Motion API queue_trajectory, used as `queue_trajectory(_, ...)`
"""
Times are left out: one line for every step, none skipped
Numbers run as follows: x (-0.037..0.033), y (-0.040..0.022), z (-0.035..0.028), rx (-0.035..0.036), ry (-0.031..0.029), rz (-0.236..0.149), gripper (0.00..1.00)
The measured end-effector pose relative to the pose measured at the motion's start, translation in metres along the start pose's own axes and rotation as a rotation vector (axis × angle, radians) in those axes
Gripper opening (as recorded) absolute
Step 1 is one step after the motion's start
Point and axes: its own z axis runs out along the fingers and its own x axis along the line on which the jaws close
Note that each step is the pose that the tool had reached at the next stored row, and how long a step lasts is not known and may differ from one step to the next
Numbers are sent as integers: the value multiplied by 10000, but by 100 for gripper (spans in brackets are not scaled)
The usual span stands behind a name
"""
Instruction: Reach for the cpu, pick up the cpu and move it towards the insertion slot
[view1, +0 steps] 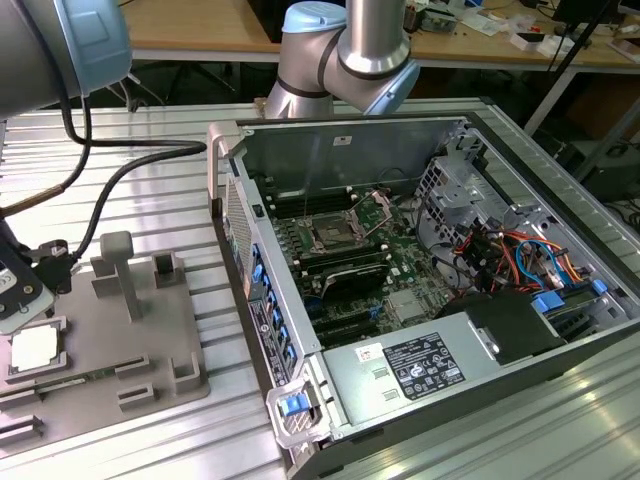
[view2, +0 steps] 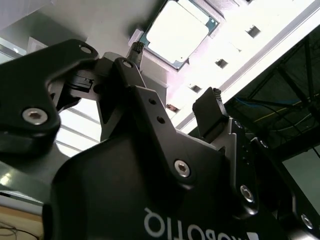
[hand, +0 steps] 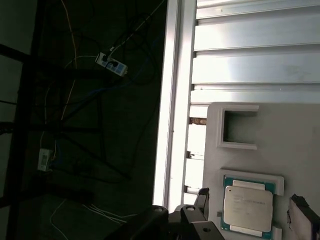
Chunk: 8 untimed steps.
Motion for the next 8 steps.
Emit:
queue_trajectory(0, -3, 22, 0, 0, 0, 68)
queue_trajectory(-1, -9, 48, 3, 1, 0, 68)
queue_trajectory(-1, -14, 68, 7, 1, -1, 68)
queue_trajectory(0, -22, 85, 58, 6, 2, 68)
queue_trajectory(-1, -25, 92, 131, 12, 3, 68)
queue_trajectory(-1, -26, 94, 220, 19, 5, 68)
queue_trajectory(-1, -27, 98, 411, 31, 10, 68)
queue_trajectory(-1, -30, 120, 483, 37, 11, 68)
